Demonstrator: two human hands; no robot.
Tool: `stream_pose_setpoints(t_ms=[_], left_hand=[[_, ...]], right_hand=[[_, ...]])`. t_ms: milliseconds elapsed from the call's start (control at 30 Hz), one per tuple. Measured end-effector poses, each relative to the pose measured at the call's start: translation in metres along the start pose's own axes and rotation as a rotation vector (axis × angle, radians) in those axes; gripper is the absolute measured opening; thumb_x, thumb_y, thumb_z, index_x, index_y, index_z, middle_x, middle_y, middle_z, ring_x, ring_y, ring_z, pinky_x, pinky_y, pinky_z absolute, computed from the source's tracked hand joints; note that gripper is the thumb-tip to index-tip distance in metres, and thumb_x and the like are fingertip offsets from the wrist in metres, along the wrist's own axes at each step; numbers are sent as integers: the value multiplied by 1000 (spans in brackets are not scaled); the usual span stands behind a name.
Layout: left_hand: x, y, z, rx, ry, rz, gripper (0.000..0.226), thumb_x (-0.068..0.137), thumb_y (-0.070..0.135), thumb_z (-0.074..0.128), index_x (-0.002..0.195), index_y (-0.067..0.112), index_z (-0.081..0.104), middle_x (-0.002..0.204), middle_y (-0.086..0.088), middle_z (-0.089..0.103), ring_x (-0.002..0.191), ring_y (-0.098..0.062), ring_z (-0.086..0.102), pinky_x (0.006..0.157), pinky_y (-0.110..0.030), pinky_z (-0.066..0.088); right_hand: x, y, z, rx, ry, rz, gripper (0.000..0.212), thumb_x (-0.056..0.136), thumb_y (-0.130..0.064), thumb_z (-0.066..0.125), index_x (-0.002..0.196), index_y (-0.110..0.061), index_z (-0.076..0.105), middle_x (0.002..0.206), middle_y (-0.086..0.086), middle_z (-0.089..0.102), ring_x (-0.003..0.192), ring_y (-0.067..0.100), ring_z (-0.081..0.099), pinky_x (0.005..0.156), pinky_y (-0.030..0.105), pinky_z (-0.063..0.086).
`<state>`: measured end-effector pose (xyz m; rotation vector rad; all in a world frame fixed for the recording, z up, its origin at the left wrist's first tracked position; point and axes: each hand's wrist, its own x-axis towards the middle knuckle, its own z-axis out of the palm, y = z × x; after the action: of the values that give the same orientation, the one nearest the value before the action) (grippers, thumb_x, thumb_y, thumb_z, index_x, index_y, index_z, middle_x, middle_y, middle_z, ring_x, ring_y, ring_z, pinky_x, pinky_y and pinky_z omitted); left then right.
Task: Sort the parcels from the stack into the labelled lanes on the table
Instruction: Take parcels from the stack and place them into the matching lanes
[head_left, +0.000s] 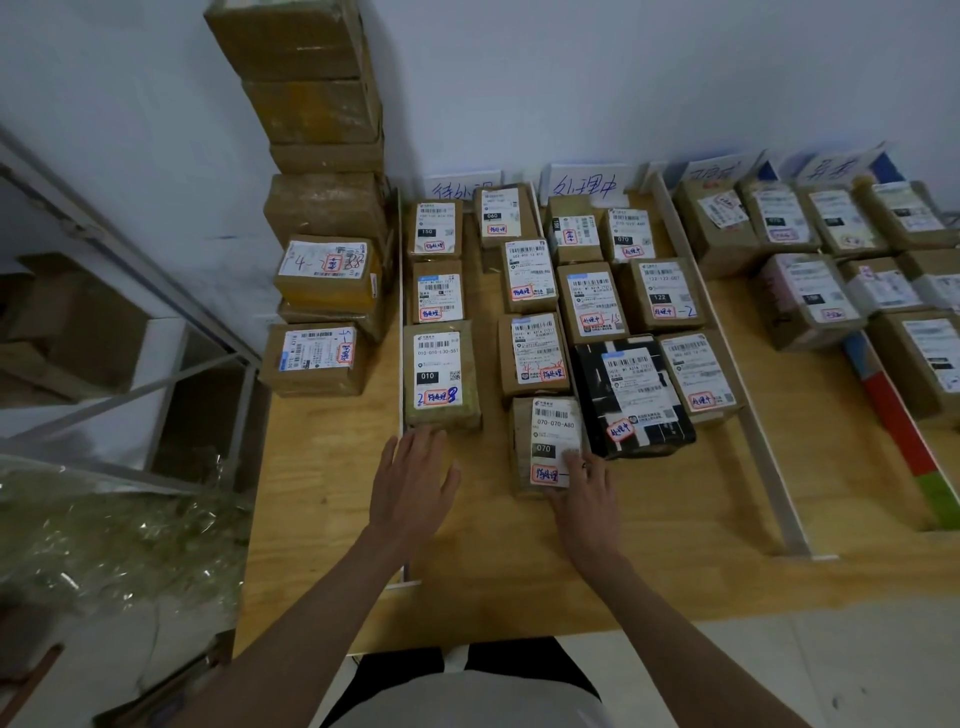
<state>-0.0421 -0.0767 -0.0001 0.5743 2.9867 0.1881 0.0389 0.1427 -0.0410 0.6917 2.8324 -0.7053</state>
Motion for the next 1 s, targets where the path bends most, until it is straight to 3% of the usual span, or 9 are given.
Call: stream_pose_setpoints(t_ms=[267,400,567,700,1000], left_hand=[[-2,2,-2,0,4,-4,46,93,37,52,129,10,59,131,-7,57,124,-25,53,112,-48,37],[-1,-3,-9,29,-1,-15,51,93,41,37,128,11,58,132,-9,57,124,-27,52,109,-48,39],[1,-22,-23,37,23,-83,51,95,41,42,133,10,57,137,-11,56,129,-28,50,112,-48,36],[-4,-47,-36,49,23,-163,51,101,42,42,142,14,48,147,-9,47,138,-27,41,118,-47,27],[-8,-118,-69,38,83,-309,50,99,44,45,140,17,50,145,-6,49,137,-25,41,116,-44,27]], right_hand=[[9,-7,-12,-27,-46,-17,58,94,-37,62,145,-17,40,148,8,37,130,26,39,106,39,41],[10,-11,-22,-39,-11,-83,58,99,-38,52,149,-15,33,151,7,34,135,25,33,112,38,35],[20,-26,-37,-93,2,-189,65,101,-39,47,155,-11,23,159,7,27,146,24,22,119,39,25],[30,-57,-46,-96,27,-267,58,101,-32,46,152,-11,29,157,8,32,147,25,25,120,40,26],[54,-144,-44,-64,43,-377,56,99,-35,49,147,-11,35,149,7,41,138,26,35,114,40,30]])
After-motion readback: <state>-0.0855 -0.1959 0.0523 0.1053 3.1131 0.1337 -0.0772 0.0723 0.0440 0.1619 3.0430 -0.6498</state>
